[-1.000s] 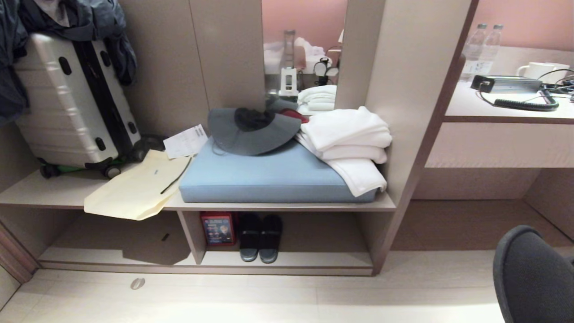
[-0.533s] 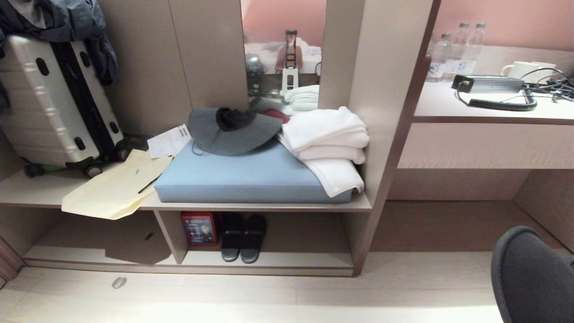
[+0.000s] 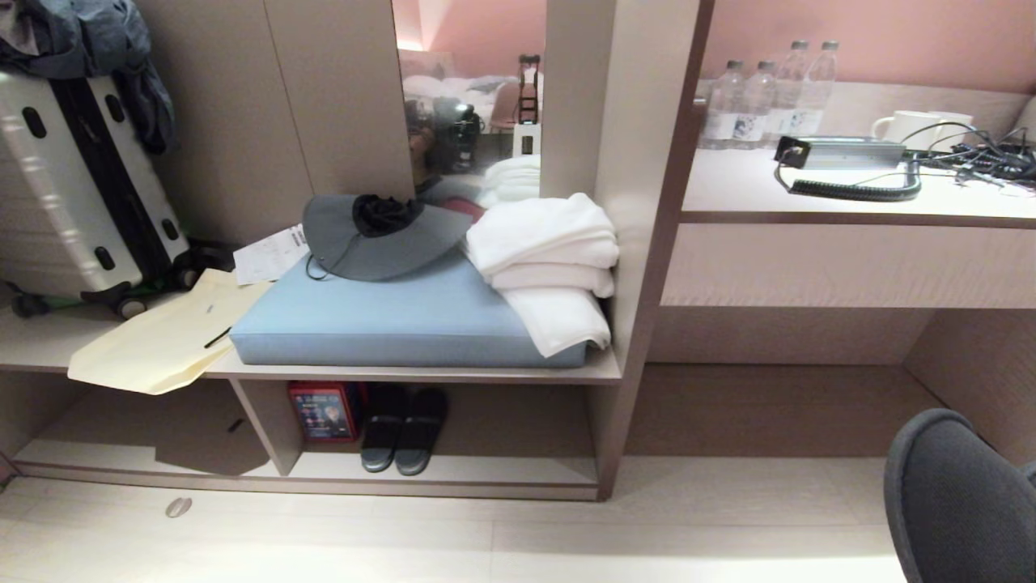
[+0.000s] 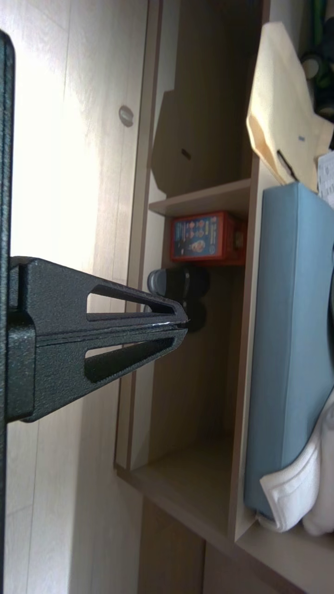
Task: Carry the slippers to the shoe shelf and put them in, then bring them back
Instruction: Place the slippers on the floor
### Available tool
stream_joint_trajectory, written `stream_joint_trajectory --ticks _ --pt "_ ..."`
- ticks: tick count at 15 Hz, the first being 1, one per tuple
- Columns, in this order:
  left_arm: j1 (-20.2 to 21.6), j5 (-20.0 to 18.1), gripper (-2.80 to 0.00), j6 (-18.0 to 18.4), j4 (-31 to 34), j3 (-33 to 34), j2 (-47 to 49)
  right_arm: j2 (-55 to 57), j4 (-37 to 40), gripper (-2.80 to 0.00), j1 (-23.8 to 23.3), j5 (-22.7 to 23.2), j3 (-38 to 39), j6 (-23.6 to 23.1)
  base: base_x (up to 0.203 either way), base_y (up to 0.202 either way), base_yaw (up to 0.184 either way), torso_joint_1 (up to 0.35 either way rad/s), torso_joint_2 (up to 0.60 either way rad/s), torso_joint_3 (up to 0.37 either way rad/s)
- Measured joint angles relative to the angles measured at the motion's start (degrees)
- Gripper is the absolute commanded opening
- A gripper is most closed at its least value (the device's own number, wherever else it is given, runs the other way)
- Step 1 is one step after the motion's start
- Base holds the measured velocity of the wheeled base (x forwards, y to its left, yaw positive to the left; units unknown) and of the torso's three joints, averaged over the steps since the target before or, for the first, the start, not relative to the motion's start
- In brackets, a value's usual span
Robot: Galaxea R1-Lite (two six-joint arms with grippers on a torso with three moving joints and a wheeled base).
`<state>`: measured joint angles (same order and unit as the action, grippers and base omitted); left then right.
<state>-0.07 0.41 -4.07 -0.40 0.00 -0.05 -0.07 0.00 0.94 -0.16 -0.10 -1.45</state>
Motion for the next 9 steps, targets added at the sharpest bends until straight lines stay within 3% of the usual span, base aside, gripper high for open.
stream_joint_trajectory --ticks 9 --pt "-0.02 0.00 -2.80 0.00 -0.03 0.00 0.00 0.00 0.00 -2.80 0.00 -0.01 0.00 0.00 0.000 -0.196 0.002 0.004 0.00 0.003"
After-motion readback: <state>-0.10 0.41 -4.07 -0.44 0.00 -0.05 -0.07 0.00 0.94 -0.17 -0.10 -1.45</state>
